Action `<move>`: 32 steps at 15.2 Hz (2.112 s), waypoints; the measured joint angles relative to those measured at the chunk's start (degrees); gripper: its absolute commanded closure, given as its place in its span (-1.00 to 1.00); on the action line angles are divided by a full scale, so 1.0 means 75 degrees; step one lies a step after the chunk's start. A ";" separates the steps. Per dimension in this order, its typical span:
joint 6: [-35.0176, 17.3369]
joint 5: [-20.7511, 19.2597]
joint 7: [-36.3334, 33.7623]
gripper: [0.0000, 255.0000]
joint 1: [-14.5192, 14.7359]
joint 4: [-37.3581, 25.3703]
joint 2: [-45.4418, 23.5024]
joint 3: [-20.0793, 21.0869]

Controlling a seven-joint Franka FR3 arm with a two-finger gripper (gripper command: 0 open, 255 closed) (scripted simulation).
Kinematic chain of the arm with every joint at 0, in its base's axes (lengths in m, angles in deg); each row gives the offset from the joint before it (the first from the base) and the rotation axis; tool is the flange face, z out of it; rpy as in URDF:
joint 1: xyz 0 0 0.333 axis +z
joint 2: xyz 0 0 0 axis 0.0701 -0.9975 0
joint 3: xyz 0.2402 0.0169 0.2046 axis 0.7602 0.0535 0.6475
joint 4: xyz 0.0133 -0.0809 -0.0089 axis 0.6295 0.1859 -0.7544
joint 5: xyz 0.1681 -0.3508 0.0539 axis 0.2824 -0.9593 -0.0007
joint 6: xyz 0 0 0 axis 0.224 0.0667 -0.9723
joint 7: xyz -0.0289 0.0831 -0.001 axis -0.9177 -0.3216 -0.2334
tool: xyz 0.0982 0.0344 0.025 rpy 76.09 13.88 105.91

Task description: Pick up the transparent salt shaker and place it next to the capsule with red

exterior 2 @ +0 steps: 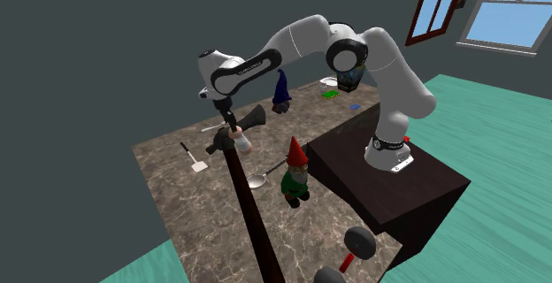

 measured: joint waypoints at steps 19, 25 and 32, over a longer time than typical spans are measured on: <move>-0.0556 0.0078 0.0036 1.00 -0.0036 0.0216 -0.0346 0.0060; -0.0516 0.0072 0.0038 1.00 -0.0033 0.0220 -0.0320 0.0057; -0.0068 0.0008 0.0015 1.00 0.0005 0.0079 -0.0028 0.0010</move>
